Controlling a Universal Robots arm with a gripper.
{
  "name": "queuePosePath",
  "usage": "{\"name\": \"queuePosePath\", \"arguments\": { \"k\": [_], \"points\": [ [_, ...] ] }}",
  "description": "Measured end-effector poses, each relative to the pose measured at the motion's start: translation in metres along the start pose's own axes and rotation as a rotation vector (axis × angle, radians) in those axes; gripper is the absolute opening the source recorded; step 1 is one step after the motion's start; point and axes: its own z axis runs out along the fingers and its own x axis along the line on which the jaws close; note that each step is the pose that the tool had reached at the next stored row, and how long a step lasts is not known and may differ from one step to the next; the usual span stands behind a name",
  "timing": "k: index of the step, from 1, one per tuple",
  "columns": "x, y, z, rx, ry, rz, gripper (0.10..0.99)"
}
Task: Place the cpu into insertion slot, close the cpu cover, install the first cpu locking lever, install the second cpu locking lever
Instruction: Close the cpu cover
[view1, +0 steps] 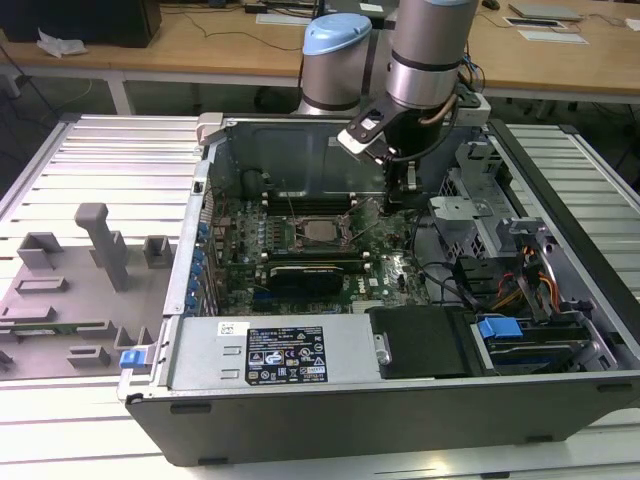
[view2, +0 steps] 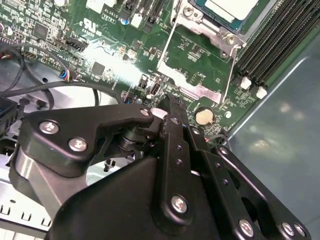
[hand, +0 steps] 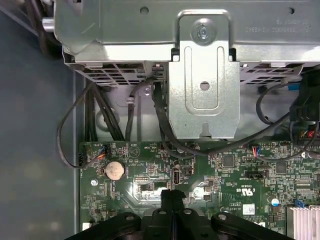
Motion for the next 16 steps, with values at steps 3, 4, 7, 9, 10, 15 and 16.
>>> {"name": "queuePosePath", "arguments": {
  "k": [3, 4, 7, 9, 10, 15, 16],
  "points": [
    [0.0000, 0.0005, 0.0004, 0.031, 0.0044, 0.000, 0.106],
    [0.0000, 0.0008, 0.0005, 0.045, 0.0060, 0.000, 0.106],
    [0.0001, 0.0018, 0.0010, 0.098, 0.0130, 0.001, 0.106],
    [0.0000, 0.0018, 0.0008, 0.101, 0.0127, 0.001, 0.106],
    [0.0000, 0.0018, 0.0008, 0.102, 0.0129, 0.001, 0.106],
    [0.0008, -0.0032, 0.0007, 0.101, 0.0129, 0.000, 0.106],
    [0.0010, -0.0048, 0.0007, 0.100, 0.0129, 0.001, 0.106]
  ]
}}
